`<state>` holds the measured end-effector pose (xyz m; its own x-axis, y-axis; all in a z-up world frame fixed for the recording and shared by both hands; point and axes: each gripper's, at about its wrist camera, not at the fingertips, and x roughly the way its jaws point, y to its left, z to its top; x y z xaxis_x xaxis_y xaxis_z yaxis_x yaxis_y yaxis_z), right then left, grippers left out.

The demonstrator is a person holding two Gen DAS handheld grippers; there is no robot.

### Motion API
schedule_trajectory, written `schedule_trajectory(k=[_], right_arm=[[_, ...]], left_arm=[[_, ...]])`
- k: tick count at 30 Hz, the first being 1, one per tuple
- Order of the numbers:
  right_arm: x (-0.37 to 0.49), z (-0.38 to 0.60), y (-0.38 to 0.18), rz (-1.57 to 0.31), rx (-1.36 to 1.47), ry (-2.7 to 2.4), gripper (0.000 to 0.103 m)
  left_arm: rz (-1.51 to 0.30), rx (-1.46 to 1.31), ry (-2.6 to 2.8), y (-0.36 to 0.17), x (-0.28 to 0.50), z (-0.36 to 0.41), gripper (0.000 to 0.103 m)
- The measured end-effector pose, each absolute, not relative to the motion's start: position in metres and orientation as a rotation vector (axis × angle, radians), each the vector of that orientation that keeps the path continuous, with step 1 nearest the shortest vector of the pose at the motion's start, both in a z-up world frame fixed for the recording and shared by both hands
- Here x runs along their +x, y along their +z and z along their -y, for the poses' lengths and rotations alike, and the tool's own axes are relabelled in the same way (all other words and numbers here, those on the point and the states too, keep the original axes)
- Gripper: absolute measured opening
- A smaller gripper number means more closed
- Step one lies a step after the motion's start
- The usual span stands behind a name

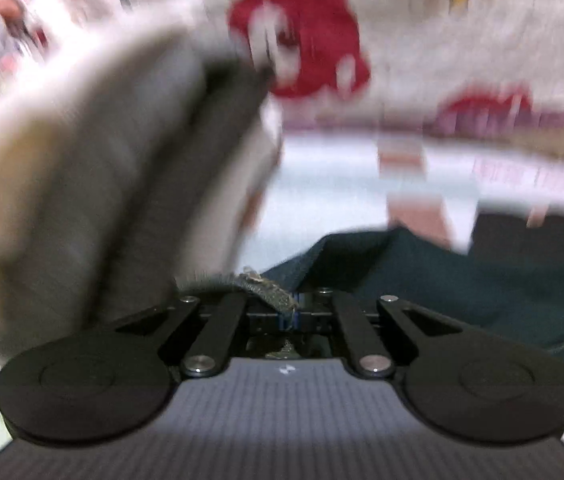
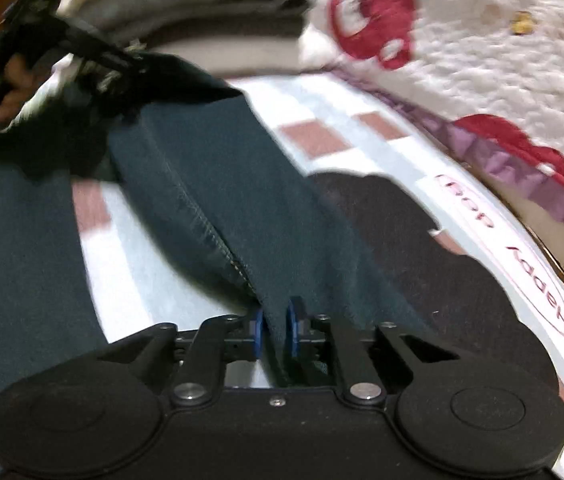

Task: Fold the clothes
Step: 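Grasp the frayed hem with the left gripper and lift it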

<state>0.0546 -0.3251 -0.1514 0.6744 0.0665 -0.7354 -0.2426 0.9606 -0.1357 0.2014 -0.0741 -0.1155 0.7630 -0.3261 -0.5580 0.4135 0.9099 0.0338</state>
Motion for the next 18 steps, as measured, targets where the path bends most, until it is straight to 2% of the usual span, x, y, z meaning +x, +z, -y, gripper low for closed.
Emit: schedule_trajectory(k=[3, 6, 8, 12, 15, 18], right_arm=[[0.038, 0.333, -0.121, -0.737, -0.152, 0.124, 0.006], [0.008, 0.342, -0.087, -0.7, -0.055, 0.127, 0.006], [-0.013, 0.34, -0.078, -0.762, -0.034, 0.195, 0.006], [-0.042, 0.327, -0.095, -0.986, -0.034, 0.364, 0.006], [-0.04, 0.328, -0.106, -1.075, 0.0, 0.42, 0.012], [-0.031, 0.34, -0.105, -1.12, 0.1, 0.474, 0.024]], left_arm=[[-0.461, 0.002, -0.473, -0.065, 0.172, 0.038, 0.003], [-0.485, -0.129, -0.537, -0.034, 0.134, 0.005, 0.003], [-0.516, -0.169, -0.576, -0.03, 0.104, -0.018, 0.003], [-0.734, -0.142, -0.592, -0.051, 0.066, -0.046, 0.003], [-0.813, -0.051, -0.585, -0.064, 0.042, -0.051, 0.003], [-0.838, 0.021, -0.558, -0.074, 0.027, -0.049, 0.004]])
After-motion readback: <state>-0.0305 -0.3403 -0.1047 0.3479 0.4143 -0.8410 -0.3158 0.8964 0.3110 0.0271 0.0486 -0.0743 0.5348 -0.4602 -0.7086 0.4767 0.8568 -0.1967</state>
